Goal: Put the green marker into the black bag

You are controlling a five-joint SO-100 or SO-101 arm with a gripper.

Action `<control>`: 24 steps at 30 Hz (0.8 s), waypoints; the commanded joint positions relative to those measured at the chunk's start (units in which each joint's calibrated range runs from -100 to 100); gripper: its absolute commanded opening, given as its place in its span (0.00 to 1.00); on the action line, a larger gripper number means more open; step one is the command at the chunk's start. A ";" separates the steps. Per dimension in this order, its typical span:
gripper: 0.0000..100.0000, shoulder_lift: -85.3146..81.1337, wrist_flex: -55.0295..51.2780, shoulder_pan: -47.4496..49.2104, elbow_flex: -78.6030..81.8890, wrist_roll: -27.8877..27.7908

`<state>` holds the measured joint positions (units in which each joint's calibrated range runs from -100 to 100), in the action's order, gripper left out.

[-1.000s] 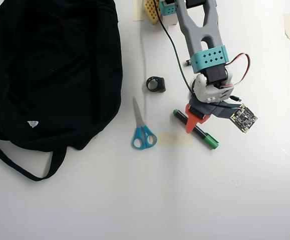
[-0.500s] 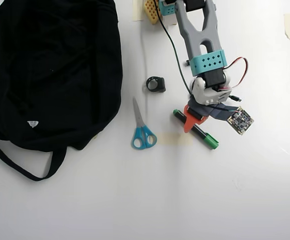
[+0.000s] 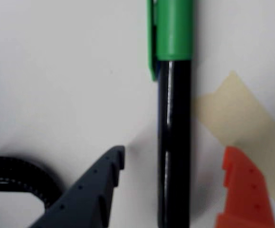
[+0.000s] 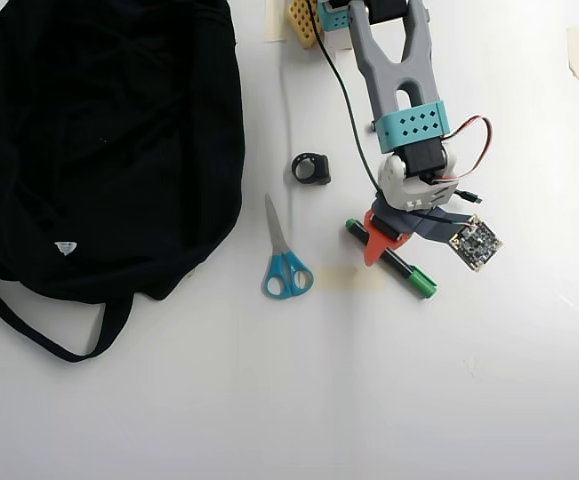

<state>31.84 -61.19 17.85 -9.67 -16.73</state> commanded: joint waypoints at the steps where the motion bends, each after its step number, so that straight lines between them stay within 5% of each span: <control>1: 0.27 -0.05 0.03 -0.43 0.06 0.16; 24: 0.25 0.94 0.12 -0.58 0.15 0.16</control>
<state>33.33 -61.19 17.85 -9.36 -16.73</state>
